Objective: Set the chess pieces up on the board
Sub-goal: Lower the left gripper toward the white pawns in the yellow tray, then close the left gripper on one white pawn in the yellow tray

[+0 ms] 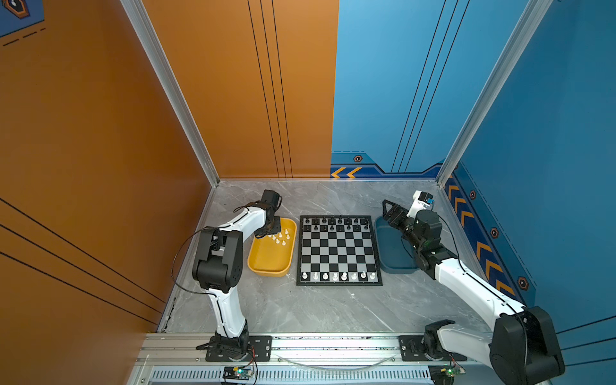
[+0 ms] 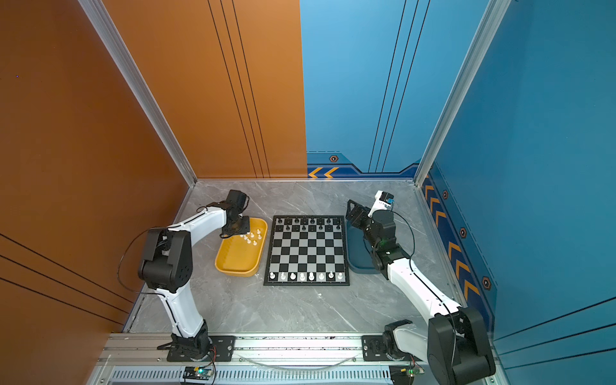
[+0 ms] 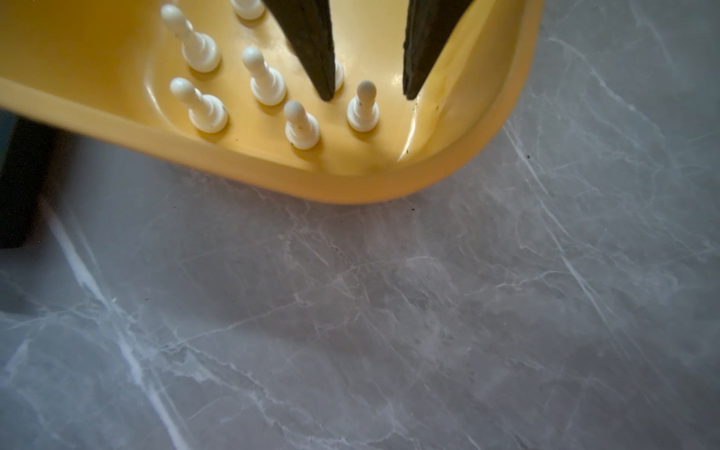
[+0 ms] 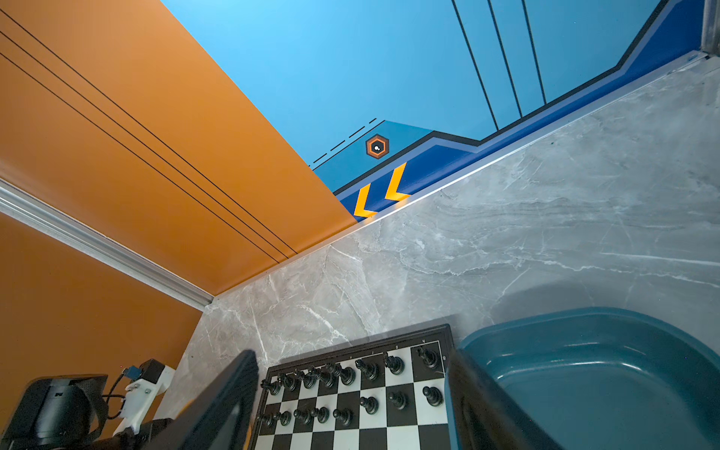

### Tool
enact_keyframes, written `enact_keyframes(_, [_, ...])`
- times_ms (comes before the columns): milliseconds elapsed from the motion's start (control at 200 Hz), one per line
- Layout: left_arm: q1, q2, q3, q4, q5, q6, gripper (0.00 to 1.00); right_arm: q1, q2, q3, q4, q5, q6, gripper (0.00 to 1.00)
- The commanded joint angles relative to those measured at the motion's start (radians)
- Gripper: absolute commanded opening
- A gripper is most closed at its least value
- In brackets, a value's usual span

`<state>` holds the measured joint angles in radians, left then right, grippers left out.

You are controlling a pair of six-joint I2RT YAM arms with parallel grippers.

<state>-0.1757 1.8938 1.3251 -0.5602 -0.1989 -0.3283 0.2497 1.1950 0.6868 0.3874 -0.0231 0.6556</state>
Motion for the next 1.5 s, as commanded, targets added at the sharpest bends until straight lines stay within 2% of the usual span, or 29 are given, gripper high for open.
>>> enact_keyframes(0, [0.007, 0.020, 0.026, -0.008, 0.027, 0.017, 0.31, 0.008, 0.012, 0.039, 0.019, -0.008, 0.005, 0.78])
enact_keyframes(781, [0.008, 0.065, 0.046, -0.007, 0.039, 0.020, 0.17, 0.011, 0.043, 0.057, 0.010, -0.025, 0.006, 0.78])
enact_keyframes(961, [0.008, 0.067, 0.048, -0.009, 0.035, 0.021, 0.11, 0.011, 0.045, 0.057, 0.009, -0.024, 0.006, 0.78])
enact_keyframes(1171, [0.004, 0.067, 0.052, -0.020, 0.029, 0.026, 0.00, 0.011, 0.045, 0.058, 0.009, -0.024, 0.004, 0.78])
enact_keyframes(1497, [-0.022, -0.025, 0.051, -0.058, 0.004, 0.035, 0.00, 0.011, 0.056, 0.063, 0.012, -0.034, 0.005, 0.78])
